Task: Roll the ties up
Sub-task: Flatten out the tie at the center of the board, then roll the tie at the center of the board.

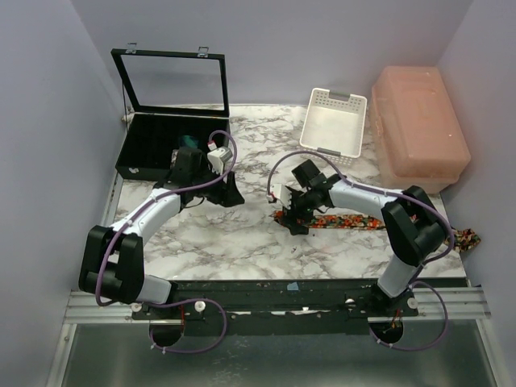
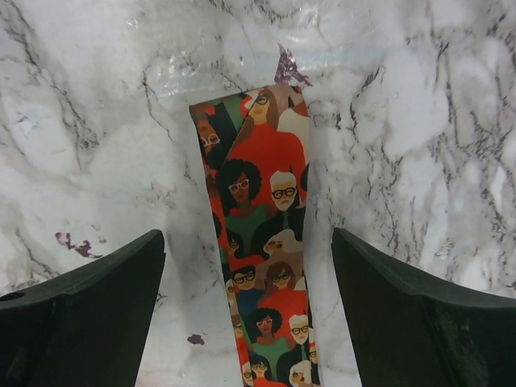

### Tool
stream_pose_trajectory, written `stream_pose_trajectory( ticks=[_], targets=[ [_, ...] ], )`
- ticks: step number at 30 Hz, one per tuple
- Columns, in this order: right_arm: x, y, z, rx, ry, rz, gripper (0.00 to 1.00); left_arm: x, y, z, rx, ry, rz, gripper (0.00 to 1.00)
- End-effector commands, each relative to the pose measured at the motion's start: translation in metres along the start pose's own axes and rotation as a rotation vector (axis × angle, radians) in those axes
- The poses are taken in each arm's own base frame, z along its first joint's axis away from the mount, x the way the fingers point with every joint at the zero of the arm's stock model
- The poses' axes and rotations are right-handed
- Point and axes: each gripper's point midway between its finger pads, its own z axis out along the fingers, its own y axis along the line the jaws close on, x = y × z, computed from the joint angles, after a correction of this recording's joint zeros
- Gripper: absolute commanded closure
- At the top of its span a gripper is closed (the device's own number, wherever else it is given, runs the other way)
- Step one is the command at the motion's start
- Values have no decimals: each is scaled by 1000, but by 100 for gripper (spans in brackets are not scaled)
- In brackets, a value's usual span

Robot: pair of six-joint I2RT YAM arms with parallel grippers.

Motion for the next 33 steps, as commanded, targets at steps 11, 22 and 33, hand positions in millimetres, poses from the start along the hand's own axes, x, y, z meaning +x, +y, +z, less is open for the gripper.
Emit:
stream_pose_trajectory(
  ticks=[11,22,33],
  targets=[
    [21,-22,32,247,55,-128,59,0,-2,-9,24,-45,-106,40],
    [-16,-7,0,208,-54,-39,10,-1,-5,0,53,-45,-132,36],
    [24,-3,-79,96,-24,456,40,6,-36,43,138,25,-141,35]
  ],
)
